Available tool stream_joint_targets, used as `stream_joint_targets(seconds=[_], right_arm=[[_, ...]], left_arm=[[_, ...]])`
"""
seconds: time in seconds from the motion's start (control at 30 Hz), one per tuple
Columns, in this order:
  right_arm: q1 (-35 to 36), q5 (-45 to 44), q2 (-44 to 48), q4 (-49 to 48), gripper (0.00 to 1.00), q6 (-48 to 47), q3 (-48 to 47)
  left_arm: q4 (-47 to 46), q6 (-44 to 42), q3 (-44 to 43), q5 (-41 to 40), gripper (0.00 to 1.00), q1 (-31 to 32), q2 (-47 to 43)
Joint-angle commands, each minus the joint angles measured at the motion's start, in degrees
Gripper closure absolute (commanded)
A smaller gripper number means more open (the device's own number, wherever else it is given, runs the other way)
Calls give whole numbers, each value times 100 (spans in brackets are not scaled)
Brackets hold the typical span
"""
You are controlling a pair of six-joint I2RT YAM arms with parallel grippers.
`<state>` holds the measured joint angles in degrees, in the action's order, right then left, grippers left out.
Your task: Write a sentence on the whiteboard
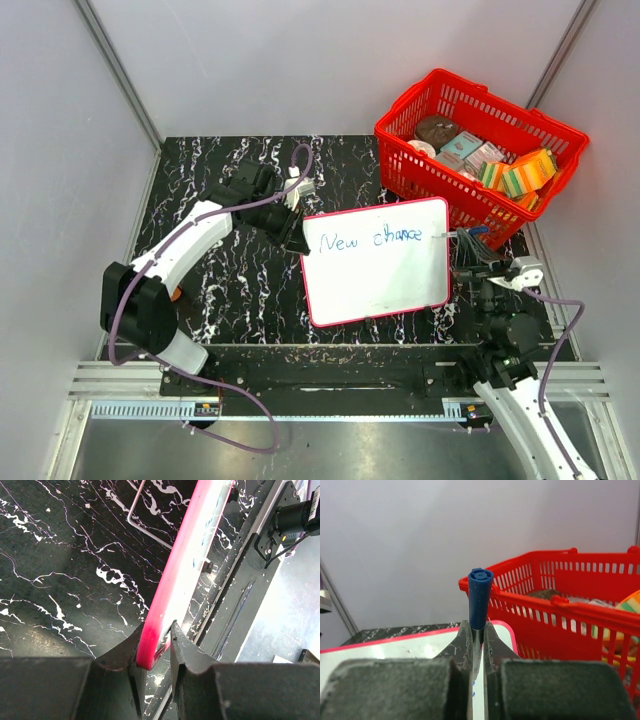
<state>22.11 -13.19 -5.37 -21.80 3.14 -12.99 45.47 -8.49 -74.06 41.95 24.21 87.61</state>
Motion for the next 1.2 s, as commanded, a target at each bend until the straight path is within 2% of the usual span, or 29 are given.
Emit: stream_joint_targets(seconds=[0.0,0.13,0.27,0.47,1.17], right_arm=[[-14,-606,-34,-552,100,-129,306],[-14,-466,-298,-948,100,-164,411],[-14,-325,-588,-1746,100,-173,587],[-14,-123,-1229,-2266,100,-182,570],[-14,-702,-2100,-2689,100,-120,578]], left_arm=[[-294,-364,-170,-407,100,-48,89],[-302,-390,-170,-451,100,-48,133],[-293,-434,-144,-495,100,-48,142],[-293,-452,-144,-539,100,-56,133],[-302,-487,-108,-460,100,-56,72]])
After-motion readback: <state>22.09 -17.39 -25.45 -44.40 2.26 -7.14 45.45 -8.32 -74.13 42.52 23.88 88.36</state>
